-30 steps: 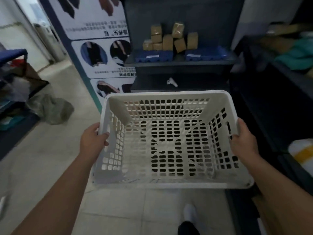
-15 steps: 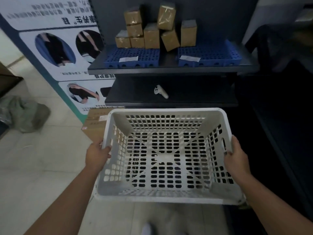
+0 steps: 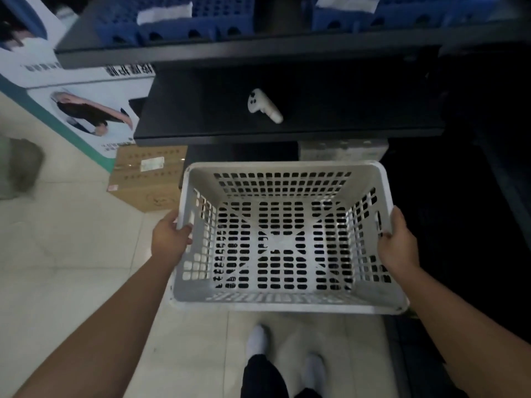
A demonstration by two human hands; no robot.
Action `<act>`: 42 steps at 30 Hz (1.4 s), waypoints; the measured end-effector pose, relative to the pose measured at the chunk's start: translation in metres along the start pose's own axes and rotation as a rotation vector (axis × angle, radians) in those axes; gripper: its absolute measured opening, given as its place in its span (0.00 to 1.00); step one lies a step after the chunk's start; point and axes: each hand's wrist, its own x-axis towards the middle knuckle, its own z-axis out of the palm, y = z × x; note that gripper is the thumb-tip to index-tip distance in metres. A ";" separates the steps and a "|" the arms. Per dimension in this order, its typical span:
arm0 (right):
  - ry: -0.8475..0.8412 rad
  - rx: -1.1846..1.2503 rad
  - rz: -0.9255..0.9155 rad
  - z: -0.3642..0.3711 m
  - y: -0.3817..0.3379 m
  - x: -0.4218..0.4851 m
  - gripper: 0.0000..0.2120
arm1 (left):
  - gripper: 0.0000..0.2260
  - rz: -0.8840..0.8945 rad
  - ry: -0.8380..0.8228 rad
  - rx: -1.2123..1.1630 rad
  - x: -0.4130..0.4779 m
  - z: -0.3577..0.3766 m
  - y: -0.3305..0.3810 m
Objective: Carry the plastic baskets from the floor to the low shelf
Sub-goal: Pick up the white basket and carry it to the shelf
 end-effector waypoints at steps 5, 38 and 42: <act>-0.009 -0.018 0.017 0.013 -0.003 0.014 0.31 | 0.20 -0.013 -0.007 0.014 0.017 0.012 -0.012; -0.162 -0.128 -0.624 -0.028 -0.119 -0.047 0.26 | 0.31 0.217 0.069 0.106 -0.060 -0.063 0.063; -0.278 -0.112 -0.817 -0.026 -0.151 -0.090 0.25 | 0.31 0.146 0.230 -0.021 -0.138 -0.106 0.042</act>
